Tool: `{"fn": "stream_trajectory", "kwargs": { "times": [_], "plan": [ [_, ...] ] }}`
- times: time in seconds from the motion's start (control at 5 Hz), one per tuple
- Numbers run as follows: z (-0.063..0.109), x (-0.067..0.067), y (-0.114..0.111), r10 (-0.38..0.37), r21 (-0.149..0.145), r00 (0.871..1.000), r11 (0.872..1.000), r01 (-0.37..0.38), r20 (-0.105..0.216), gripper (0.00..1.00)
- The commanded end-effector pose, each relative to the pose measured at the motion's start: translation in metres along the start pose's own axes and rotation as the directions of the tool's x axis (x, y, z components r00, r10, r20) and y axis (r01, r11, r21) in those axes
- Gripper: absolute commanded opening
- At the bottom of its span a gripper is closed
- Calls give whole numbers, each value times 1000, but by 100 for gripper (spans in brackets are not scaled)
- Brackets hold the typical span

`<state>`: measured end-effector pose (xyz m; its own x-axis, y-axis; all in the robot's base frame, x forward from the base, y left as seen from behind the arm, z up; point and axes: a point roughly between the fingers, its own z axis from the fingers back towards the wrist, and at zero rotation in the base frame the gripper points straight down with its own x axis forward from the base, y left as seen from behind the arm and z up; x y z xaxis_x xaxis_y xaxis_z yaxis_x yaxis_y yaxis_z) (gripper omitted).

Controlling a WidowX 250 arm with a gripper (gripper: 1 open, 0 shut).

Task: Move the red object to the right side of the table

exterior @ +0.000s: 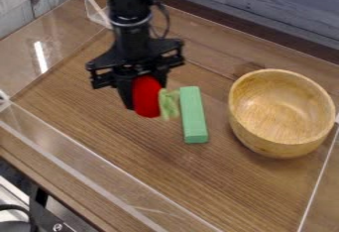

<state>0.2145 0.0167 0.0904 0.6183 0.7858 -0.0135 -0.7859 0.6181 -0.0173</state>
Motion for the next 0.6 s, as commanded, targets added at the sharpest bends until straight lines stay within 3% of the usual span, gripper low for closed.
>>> {"fn": "stream_trajectory", "kwargs": {
  "times": [0.0,0.2,0.4],
  "plan": [
    [16,-15,-16,-109,-25,994,994,109,27,0],
    [22,-37,-36,-248,-37,968,968,249,28,0],
    [15,-67,-58,-359,-61,933,931,360,22,0]
  ]
}}
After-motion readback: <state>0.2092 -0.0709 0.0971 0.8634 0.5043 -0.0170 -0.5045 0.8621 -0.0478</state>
